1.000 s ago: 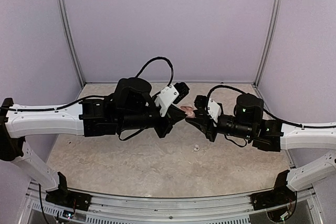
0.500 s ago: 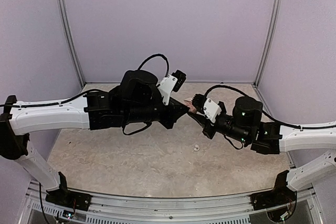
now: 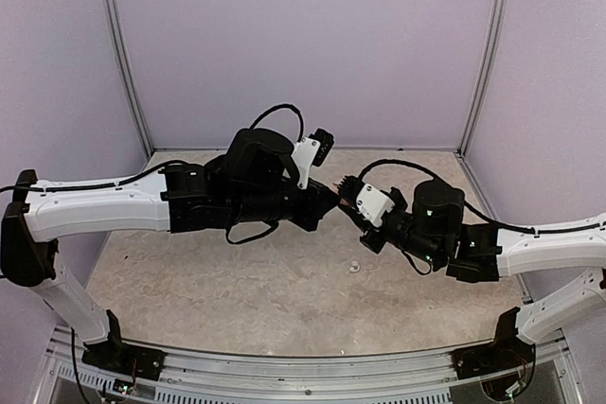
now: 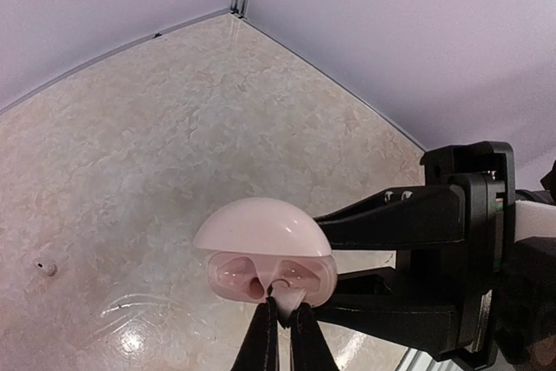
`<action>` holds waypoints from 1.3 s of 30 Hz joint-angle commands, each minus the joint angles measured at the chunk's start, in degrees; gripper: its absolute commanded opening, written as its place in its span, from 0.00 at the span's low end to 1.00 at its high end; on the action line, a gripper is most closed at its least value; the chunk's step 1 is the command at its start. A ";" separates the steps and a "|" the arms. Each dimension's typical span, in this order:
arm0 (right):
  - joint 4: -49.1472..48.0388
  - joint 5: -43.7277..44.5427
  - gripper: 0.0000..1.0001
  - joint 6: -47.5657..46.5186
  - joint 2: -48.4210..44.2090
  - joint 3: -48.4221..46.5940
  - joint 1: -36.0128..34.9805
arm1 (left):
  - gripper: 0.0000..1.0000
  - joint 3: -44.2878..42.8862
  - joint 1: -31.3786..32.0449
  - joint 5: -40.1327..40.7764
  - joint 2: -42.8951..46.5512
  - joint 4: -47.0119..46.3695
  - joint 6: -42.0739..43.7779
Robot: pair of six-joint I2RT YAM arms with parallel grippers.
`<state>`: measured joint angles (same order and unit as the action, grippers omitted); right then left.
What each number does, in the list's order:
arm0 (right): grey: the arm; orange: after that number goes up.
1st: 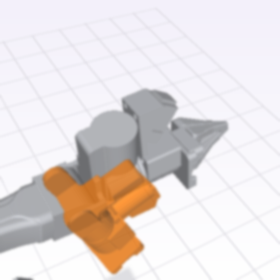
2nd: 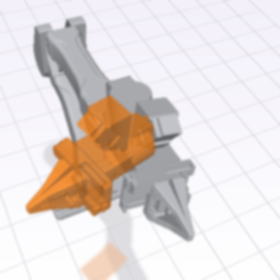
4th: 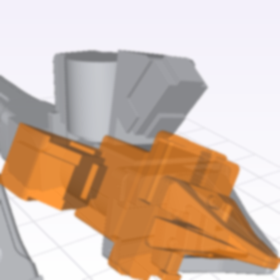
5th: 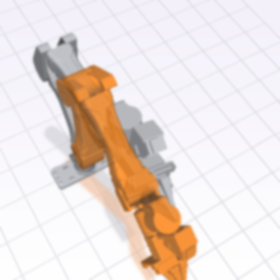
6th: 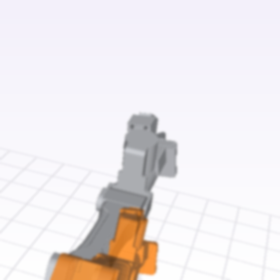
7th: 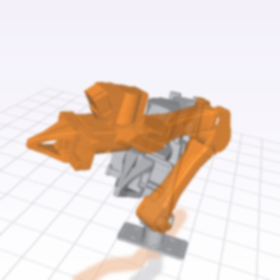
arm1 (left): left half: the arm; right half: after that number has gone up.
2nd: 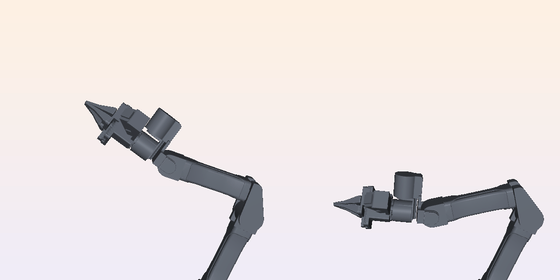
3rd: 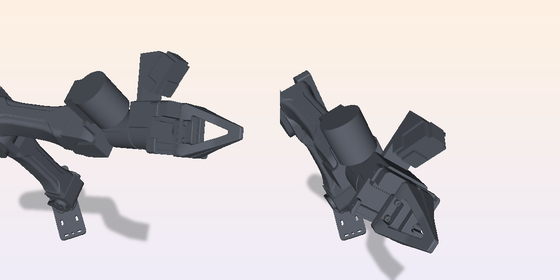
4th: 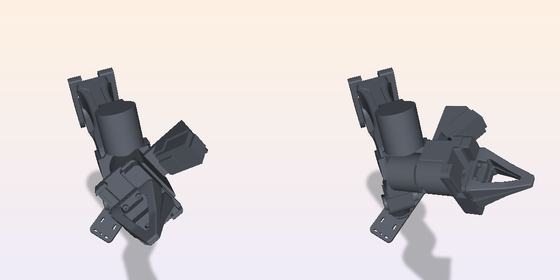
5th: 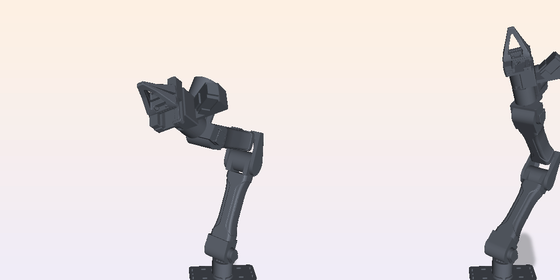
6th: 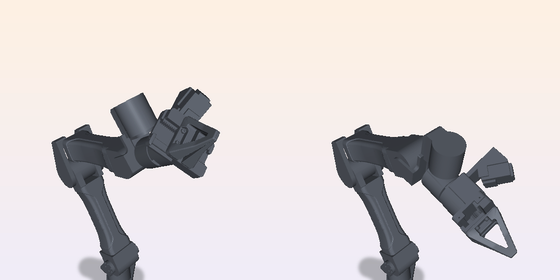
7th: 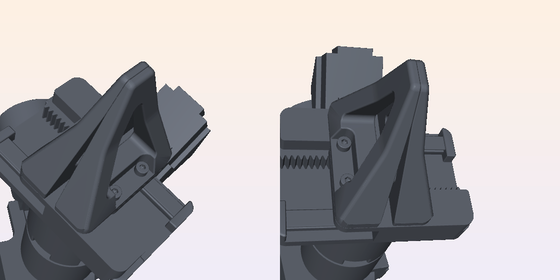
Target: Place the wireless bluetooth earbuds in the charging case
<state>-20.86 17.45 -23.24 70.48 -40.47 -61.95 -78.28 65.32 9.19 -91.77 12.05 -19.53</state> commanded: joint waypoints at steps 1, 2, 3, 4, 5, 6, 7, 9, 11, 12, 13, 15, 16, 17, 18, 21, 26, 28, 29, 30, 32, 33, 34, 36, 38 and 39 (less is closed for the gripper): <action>-4.29 -6.47 0.00 -1.87 0.45 -1.99 -3.89 | 0.00 -1.79 -0.51 -1.79 -1.22 -6.32 -3.15; -4.46 -6.18 0.00 -1.89 0.57 -1.98 -4.02 | 0.00 -1.74 -0.50 -1.99 -1.22 -6.36 -3.45; -4.53 -6.12 0.00 -1.89 0.50 -1.98 -4.16 | 0.01 -1.86 -0.48 -1.91 -1.30 -6.49 -3.80; -4.54 -6.05 0.00 -1.81 0.61 -2.05 -4.14 | 0.02 -1.87 -0.52 -2.02 -1.31 -6.56 -4.18; -4.54 -6.00 0.00 -1.74 0.74 -2.07 -4.21 | 0.02 -1.88 -0.46 -2.25 -1.31 -6.79 -4.42; -4.54 -5.95 0.00 -1.64 0.67 -2.07 -4.23 | 0.02 -1.88 -0.48 -2.26 -1.31 -6.78 -4.57; -4.60 -5.87 0.00 -1.51 0.64 -2.03 -4.25 | 0.02 -1.83 -0.52 -2.24 -1.27 -6.86 -4.83; -4.55 -5.79 0.00 -1.30 0.58 -1.94 -4.23 | 0.04 -1.54 -0.41 -2.46 -0.99 -7.30 -4.95; -4.89 -5.76 0.00 -1.11 0.47 -1.54 -4.23 | 0.05 -1.44 -0.39 -2.79 -0.93 -7.46 -4.87; -5.15 -5.76 0.00 -0.98 0.27 -1.28 -4.23 | 0.06 -1.50 -0.33 -3.00 -0.89 -7.52 -4.76; -5.43 -5.72 0.00 -0.87 0.17 -1.09 -4.23 | 0.07 -1.52 -0.36 -2.98 -0.91 -7.55 -4.73; -5.55 -5.68 0.00 -0.58 0.02 -0.95 -4.24 | 0.09 -1.52 -0.16 -3.24 -0.87 -7.64 -4.57; -5.59 -5.61 0.00 -0.51 -0.03 -0.87 -4.23 | 0.10 -1.60 -0.16 -3.25 -0.87 -7.66 -4.51; -5.64 -5.47 0.00 -0.41 -0.12 -0.78 -4.23 | 0.10 -1.61 -0.05 -3.19 -0.79 -7.65 -4.55; -5.67 -5.35 0.00 -0.40 -0.08 -0.76 -4.25 | 0.10 -1.61 -0.06 -3.46 -0.79 -7.77 -4.51; -5.81 -5.00 0.00 -0.23 -0.17 -0.58 -4.23 | 0.12 -1.70 0.14 -3.57 -0.84 -7.95 -4.47; -6.60 -4.92 0.00 0.19 -0.68 0.08 -4.22 | 0.17 -1.79 0.14 -3.94 -0.95 -7.88 -4.07; -6.76 -4.89 0.00 0.30 -0.77 0.20 -4.23 | 0.18 -1.79 0.24 -3.99 -0.96 -7.76 -3.90; -6.92 -4.96 0.00 0.38 -0.87 0.33 -4.23 | 0.18 -1.72 0.25 -4.07 -0.96 -7.73 -3.79; -7.18 -5.01 0.00 0.47 -0.91 0.45 -4.16 | 0.18 -1.70 0.31 -4.01 -0.96 -7.60 -3.70; -7.72 -5.33 0.00 0.92 -1.05 0.77 -4.03 | 0.20 -1.41 0.35 -4.18 -0.74 -7.58 -3.53; -7.85 -5.51 0.00 1.18 -1.17 0.89 -4.02 | 0.20 -1.17 0.48 -4.14 -0.57 -7.71 -3.50; -8.02 -5.62 0.00 1.52 -1.22 0.96 -3.86 | 0.21 -0.99 0.50 -4.07 -0.47 -7.68 -3.50; -8.41 -6.09 0.00 2.30 -1.41 1.24 -3.43 | 0.24 -0.43 0.51 -3.65 0.04 -7.93 -3.58; -8.89 -7.06 0.00 3.04 -1.75 1.80 -2.95 | 0.25 0.11 0.60 -3.15 0.64 -8.34 -3.66; -9.19 -7.72 0.00 3.49 -1.96 1.98 -2.61 | 0.26 0.28 0.52 -2.90 0.80 -8.57 -3.67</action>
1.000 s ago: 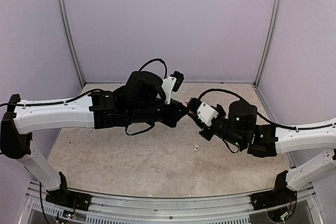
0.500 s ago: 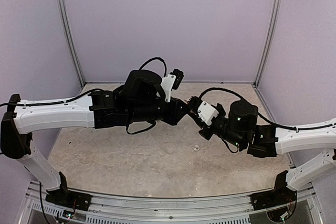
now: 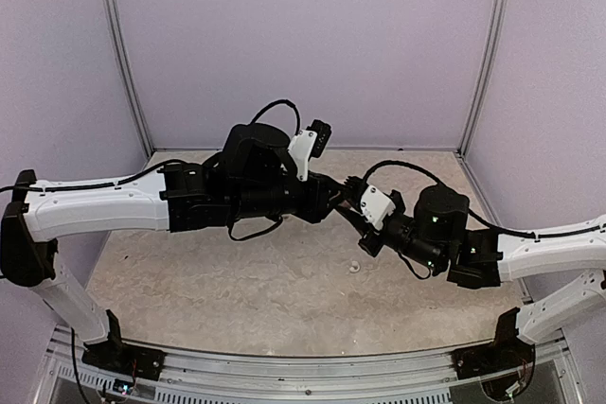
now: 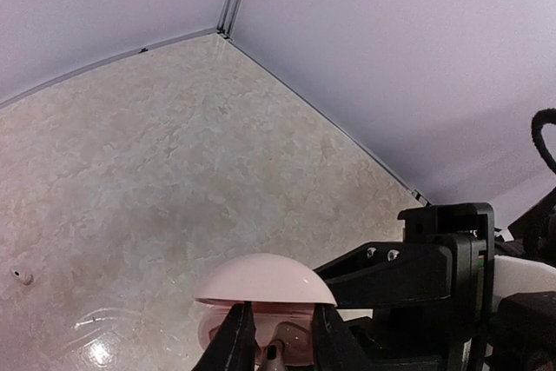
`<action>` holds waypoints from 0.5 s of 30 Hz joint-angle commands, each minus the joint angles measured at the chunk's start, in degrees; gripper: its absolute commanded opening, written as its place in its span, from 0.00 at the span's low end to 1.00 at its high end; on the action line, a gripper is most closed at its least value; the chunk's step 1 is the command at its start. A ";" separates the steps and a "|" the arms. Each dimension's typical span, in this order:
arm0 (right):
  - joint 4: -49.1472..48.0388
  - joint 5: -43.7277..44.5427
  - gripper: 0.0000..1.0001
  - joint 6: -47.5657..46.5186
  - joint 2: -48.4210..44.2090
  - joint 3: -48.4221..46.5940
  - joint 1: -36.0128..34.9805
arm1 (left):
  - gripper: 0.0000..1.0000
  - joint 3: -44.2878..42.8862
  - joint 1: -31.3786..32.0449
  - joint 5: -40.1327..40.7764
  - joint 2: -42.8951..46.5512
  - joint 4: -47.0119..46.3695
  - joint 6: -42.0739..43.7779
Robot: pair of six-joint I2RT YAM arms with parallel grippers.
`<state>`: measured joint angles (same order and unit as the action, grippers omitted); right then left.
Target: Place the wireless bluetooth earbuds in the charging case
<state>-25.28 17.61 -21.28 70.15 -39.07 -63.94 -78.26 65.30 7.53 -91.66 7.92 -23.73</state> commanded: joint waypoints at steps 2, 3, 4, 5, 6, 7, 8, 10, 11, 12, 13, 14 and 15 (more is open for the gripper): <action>-5.28 -9.78 0.00 2.99 -2.02 1.12 0.26 | 0.30 0.59 0.59 -0.85 1.14 -4.93 0.89; -5.43 -10.96 0.00 3.85 -2.22 1.44 0.81 | 0.32 0.92 0.62 -0.65 1.57 -5.53 1.07; -5.73 -11.93 0.00 4.63 -2.49 1.82 1.32 | 0.34 1.30 0.56 -0.59 1.99 -6.33 1.51; -6.15 -12.83 0.00 5.76 -2.81 2.27 1.87 | 0.37 1.66 0.58 -0.54 2.46 -7.01 2.18; -6.59 -14.13 0.00 6.44 -3.10 2.77 2.43 | 0.41 1.93 0.65 -0.25 3.29 -7.46 2.94; -7.04 -15.16 0.00 7.13 -3.35 3.30 3.01 | 0.44 2.29 0.63 -0.08 3.78 -7.48 3.76; -7.47 -16.20 0.00 7.86 -3.62 3.84 3.39 | 0.46 2.77 0.66 -0.39 4.54 -9.35 5.16; -8.12 -18.28 0.00 9.08 -4.11 4.91 4.37 | 0.51 3.99 0.85 -1.15 6.25 -11.23 7.83; -8.41 -19.82 0.00 9.70 -4.26 5.29 4.71 | 0.54 4.41 1.02 -1.73 7.21 -11.80 9.44; -8.46 -21.21 0.00 10.28 -4.50 5.55 5.23 | 0.56 4.69 1.24 -2.29 7.86 -12.09 11.45; -8.47 -22.44 0.00 11.04 -4.75 5.77 6.00 | 0.57 4.88 1.44 -2.91 8.89 -12.26 13.43; -8.47 -23.88 0.00 11.77 -5.07 6.10 6.54 | 0.59 5.44 1.54 -3.49 9.55 -12.57 15.16; -8.47 -25.56 0.00 12.39 -5.46 6.37 7.22 | 0.62 6.05 1.55 -4.19 10.54 -12.78 17.52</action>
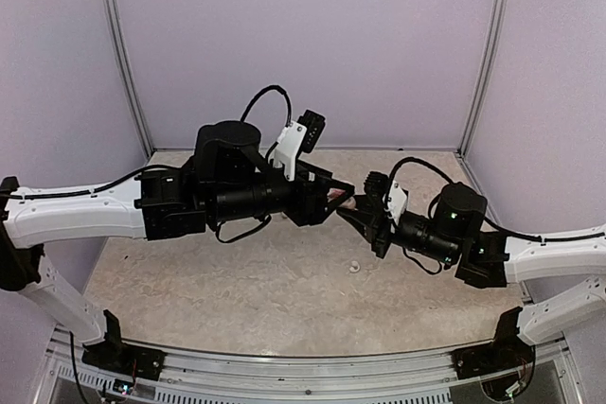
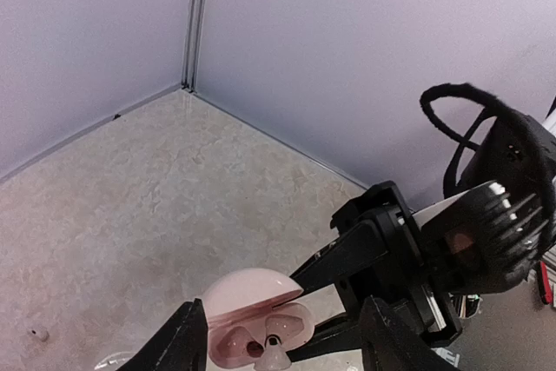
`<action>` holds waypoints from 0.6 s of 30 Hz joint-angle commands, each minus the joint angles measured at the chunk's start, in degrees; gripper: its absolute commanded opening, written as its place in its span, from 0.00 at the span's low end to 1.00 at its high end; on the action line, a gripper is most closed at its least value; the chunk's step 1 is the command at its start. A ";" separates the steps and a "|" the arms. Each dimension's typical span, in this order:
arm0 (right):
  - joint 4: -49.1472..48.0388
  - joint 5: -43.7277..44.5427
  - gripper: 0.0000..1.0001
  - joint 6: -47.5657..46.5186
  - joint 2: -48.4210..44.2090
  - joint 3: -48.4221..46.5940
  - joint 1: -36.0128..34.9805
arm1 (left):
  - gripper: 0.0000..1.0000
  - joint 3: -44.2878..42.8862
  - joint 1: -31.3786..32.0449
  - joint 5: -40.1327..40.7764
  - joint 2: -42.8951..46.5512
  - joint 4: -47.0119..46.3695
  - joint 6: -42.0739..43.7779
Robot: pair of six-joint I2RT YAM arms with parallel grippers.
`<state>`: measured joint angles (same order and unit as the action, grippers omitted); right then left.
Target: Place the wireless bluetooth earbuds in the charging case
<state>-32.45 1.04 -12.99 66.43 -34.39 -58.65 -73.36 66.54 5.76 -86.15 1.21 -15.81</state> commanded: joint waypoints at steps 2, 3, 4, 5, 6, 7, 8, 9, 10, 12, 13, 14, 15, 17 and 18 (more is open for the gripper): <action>-1.30 -12.27 0.00 5.26 -2.79 2.27 2.99 | 0.71 2.68 0.23 -2.65 7.59 -5.59 14.50; -1.26 -14.55 0.00 5.79 -3.39 2.62 3.72 | 0.75 3.48 0.11 -2.85 8.98 -5.09 17.45; -1.24 -17.25 0.00 6.28 -4.16 2.99 4.37 | 0.79 4.42 -0.03 -3.67 10.10 -4.52 20.45; -1.34 -19.51 0.00 6.91 -4.89 3.33 5.02 | 0.83 5.63 -0.32 -4.55 12.04 -4.18 23.39; -1.45 -21.94 0.00 7.52 -5.56 3.63 5.69 | 0.89 7.01 -0.49 -5.06 13.31 -4.13 25.62; -1.40 -24.03 0.00 8.07 -6.17 3.83 6.14 | 0.94 8.35 -0.65 -5.13 14.78 -4.25 27.27; -1.35 -26.03 0.00 8.49 -6.64 3.95 6.52 | 0.96 9.18 -0.95 -5.33 15.71 -4.10 28.17; -1.16 -28.08 0.00 8.77 -7.02 3.93 6.87 | 0.98 9.57 -1.19 -6.80 16.64 -3.12 29.16; -0.82 -29.76 0.00 8.99 -7.22 3.79 6.96 | 0.98 9.52 -1.27 -7.75 16.93 -1.84 30.36; 0.19 -33.63 0.00 9.44 -7.11 3.15 7.18 | 0.99 9.22 -1.21 -9.40 16.73 1.50 32.83; 0.72 -35.31 0.00 9.67 -6.92 2.72 7.24 | 0.98 9.20 -1.08 -10.17 16.61 2.71 34.05; 1.12 -36.86 0.00 9.96 -6.59 2.34 7.29 | 0.99 9.06 -0.74 -10.91 16.48 3.27 35.06; 1.38 -38.17 0.00 10.35 -6.27 2.05 7.31 | 0.99 9.03 -0.50 -11.80 16.39 3.46 35.73; 1.55 -40.47 0.00 11.01 -5.76 1.76 7.36 | 0.98 8.75 0.10 -13.09 16.12 3.72 36.75; 1.59 -41.37 0.00 11.43 -5.59 1.62 7.33 | 0.98 8.52 0.34 -13.63 15.83 4.19 37.18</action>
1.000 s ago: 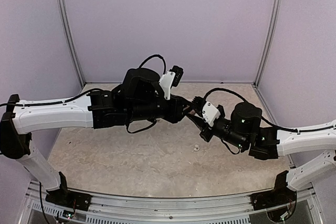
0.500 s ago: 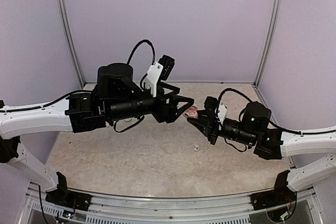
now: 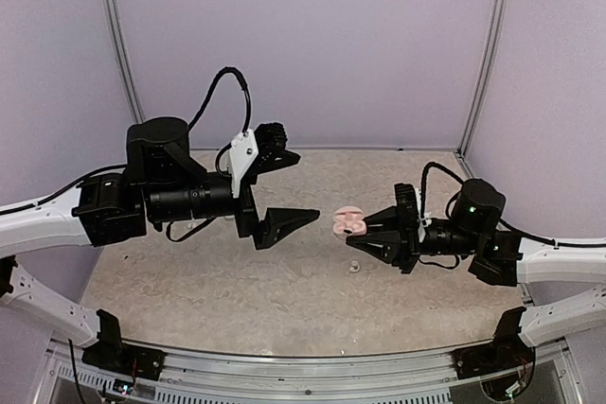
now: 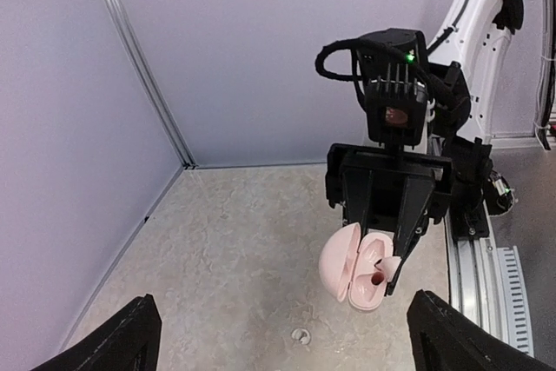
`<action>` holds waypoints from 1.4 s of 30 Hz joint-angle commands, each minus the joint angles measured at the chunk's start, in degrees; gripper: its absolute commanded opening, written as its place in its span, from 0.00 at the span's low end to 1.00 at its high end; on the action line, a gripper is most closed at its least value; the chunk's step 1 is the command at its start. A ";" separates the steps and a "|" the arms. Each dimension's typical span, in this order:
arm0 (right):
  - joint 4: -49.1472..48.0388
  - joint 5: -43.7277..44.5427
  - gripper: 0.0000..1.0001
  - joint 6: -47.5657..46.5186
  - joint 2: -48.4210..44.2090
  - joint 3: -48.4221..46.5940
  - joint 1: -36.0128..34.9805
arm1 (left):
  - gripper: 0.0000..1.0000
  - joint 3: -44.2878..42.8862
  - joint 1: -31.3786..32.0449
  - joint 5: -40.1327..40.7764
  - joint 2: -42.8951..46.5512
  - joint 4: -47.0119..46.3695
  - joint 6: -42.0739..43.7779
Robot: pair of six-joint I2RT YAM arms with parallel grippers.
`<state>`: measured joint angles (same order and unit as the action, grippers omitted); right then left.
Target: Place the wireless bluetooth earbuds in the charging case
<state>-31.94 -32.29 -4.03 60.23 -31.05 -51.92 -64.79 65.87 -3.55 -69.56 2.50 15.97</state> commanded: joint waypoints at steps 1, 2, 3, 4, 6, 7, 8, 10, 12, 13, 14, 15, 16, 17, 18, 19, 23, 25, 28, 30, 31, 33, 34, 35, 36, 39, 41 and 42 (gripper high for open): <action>1.14 -8.39 0.00 2.78 0.74 -1.80 0.54 | 0.98 -0.62 1.43 -4.65 -1.36 3.51 5.88; 1.33 -8.55 0.00 3.13 0.83 -1.94 0.59 | 0.97 -1.13 1.88 -4.36 -1.78 4.08 6.30; 1.73 -8.51 0.00 3.29 0.95 -2.18 0.54 | 0.97 -1.64 2.26 -3.91 -2.36 4.55 6.38; 2.15 -8.31 0.00 3.43 1.09 -2.44 0.53 | 0.96 -2.18 2.64 -3.32 -2.80 4.90 6.25; 2.77 -7.37 0.00 3.69 1.48 -2.92 0.60 | 0.96 -3.16 3.37 -1.84 -4.05 5.10 5.67; 2.84 -6.61 0.00 3.84 1.66 -3.03 0.58 | 0.96 -3.70 3.72 -1.31 -4.71 5.34 5.39; 2.85 -5.46 0.00 3.91 1.79 -3.12 0.61 | 0.95 -4.14 4.10 -0.81 -5.42 5.33 4.97; 2.81 -3.76 0.00 5.54 1.99 -3.18 0.51 | 0.95 -4.85 4.76 1.01 -6.34 5.03 4.12; 2.68 -2.43 0.00 5.80 2.08 -3.14 0.51 | 0.94 -5.41 5.39 3.23 -7.41 4.47 3.23; 2.68 -2.15 0.00 5.76 2.06 -3.19 0.51 | 0.93 -5.77 5.61 4.24 -7.80 4.24 2.69; 2.72 -2.08 0.00 5.67 2.16 -3.22 0.55 | 0.92 -6.16 5.74 6.07 -8.35 4.06 2.21; 2.76 -2.07 0.00 5.61 2.29 -3.31 0.51 | 0.92 -6.59 5.77 7.49 -9.03 3.91 1.63; 2.76 -2.19 0.00 5.49 2.39 -3.39 0.46 | 0.91 -6.98 5.77 8.34 -9.44 3.91 1.20; 2.81 -2.32 0.00 5.42 2.50 -3.45 0.50 | 0.91 -7.35 5.77 9.26 -10.01 3.91 0.83; 2.85 -2.41 0.00 5.29 2.57 -3.53 0.43 | 0.90 -7.70 5.79 9.96 -10.32 3.91 0.44; 2.85 -2.54 0.00 5.20 2.57 -3.50 0.40 | 0.89 -8.01 5.77 10.83 -10.89 3.96 0.12; 3.18 -2.49 0.00 4.84 2.44 -3.49 0.43 | 0.87 -8.96 5.73 13.03 -12.27 4.16 -0.48; 3.15 -2.35 0.00 4.82 2.36 -3.41 0.42 | 0.87 -9.22 5.69 13.63 -12.73 4.22 -0.50; 3.29 -1.93 0.00 4.74 2.35 -3.40 0.31 | 0.85 -10.26 5.59 15.69 -13.94 4.24 -1.05; 3.42 -1.18 0.00 4.60 2.47 -3.53 0.32 | 0.84 -10.98 5.65 16.61 -14.50 4.33 -1.53; 3.65 -0.70 0.00 4.61 2.55 -3.64 0.25 | 0.84 -11.50 5.60 16.98 -14.78 4.54 -1.88; 3.83 -0.14 0.00 4.62 2.70 -3.83 0.18 | 0.83 -12.36 5.53 17.66 -15.51 5.06 -2.41; 3.82 0.20 0.00 4.63 2.63 -3.84 0.13 | 0.83 -12.71 5.55 18.24 -16.03 5.32 -2.69; 3.78 0.43 0.00 4.65 2.50 -3.80 0.10 | 0.83 -12.96 5.52 18.76 -16.40 5.54 -3.07; 3.74 0.74 0.00 4.65 2.45 -3.76 0.07 | 0.83 -13.17 5.53 19.10 -16.66 5.77 -3.46; 3.40 1.43 0.00 4.63 2.05 -3.67 0.07 | 0.82 -13.57 5.41 19.79 -17.47 6.31 -4.75; 3.11 1.44 0.00 4.64 2.00 -3.61 0.06 | 0.82 -13.69 5.33 19.83 -17.95 6.33 -5.23; 2.93 1.40 0.00 4.60 2.00 -3.58 0.07 | 0.82 -13.69 5.29 19.84 -18.12 6.37 -5.31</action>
<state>-27.70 -30.35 0.75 62.78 -33.08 -51.70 -76.86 71.61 13.02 -86.50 8.12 12.27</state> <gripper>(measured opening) 0.209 0.822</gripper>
